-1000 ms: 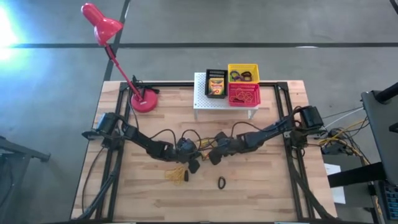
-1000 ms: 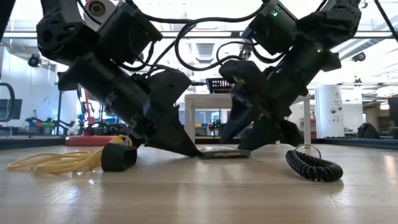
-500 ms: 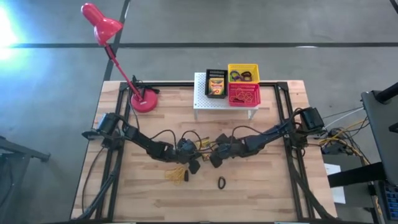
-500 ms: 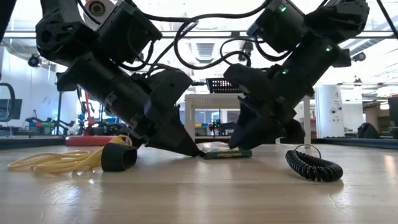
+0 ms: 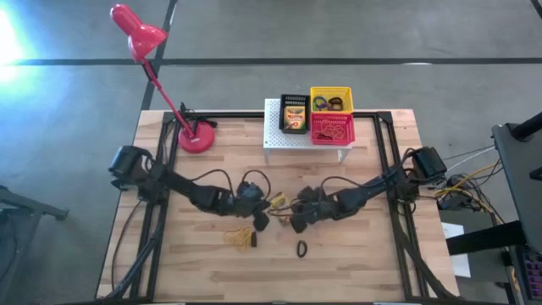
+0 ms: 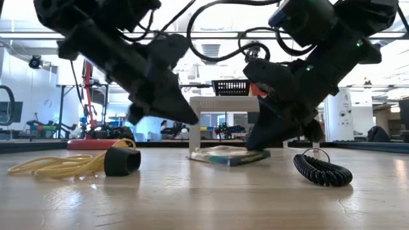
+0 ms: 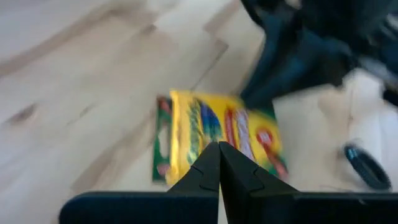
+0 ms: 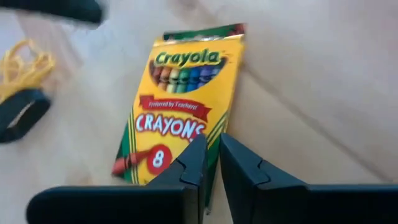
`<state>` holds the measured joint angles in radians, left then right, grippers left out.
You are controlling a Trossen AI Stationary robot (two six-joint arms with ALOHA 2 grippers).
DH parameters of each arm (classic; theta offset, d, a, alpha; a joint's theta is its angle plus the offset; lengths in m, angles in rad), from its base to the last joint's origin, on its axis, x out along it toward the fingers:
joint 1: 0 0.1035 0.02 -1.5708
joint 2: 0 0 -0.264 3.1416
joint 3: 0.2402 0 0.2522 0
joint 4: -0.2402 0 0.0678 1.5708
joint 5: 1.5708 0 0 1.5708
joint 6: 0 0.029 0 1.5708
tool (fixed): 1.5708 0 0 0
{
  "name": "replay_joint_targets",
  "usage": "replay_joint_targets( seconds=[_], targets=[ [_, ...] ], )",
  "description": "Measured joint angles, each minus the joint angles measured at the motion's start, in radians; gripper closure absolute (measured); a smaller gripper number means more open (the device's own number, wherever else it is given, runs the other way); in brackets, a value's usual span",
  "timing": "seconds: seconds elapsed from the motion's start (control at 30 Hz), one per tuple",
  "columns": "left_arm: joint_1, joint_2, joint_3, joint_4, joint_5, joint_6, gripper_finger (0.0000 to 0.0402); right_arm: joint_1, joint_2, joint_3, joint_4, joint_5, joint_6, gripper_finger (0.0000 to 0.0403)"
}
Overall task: Pick & Place Office Desk Supplies
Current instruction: Put the crayon box into the black basket on the shelf
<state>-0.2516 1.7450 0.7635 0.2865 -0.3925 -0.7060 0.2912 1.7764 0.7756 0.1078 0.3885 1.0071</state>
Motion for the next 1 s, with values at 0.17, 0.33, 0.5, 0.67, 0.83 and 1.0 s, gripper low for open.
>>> replay_joint_targets(
  seconds=[0.17,0.33,0.5,0.67,0.83,1.0],
  targets=[
    [-0.021,-0.045,-0.015,-0.071,0.003,-0.005,0.0398,0.044,-0.006,-0.016,-0.004,0.112,0.006,0.039],
    [-0.042,-0.042,-0.044,-0.019,0.007,-0.053,0.0398,0.083,-0.052,-0.058,0.0,0.174,0.008,0.0394],
    [-0.042,-0.038,-0.088,0.123,-0.006,-0.02,0.0391,0.109,-0.116,-0.118,0.036,0.184,-0.039,0.0394],
    [-0.014,0.008,-0.104,0.251,-0.022,0.018,0.0327,0.125,-0.149,-0.151,0.092,0.194,-0.083,0.0395],
    [0.052,0.11,-0.075,0.321,0.095,-0.026,0.0232,0.13,-0.148,-0.154,0.104,0.215,-0.097,0.0395],
    [0.085,0.185,-0.015,0.338,0.172,-0.026,0.0155,0.132,-0.14,-0.151,0.116,0.216,-0.123,0.0395]
  ],
)
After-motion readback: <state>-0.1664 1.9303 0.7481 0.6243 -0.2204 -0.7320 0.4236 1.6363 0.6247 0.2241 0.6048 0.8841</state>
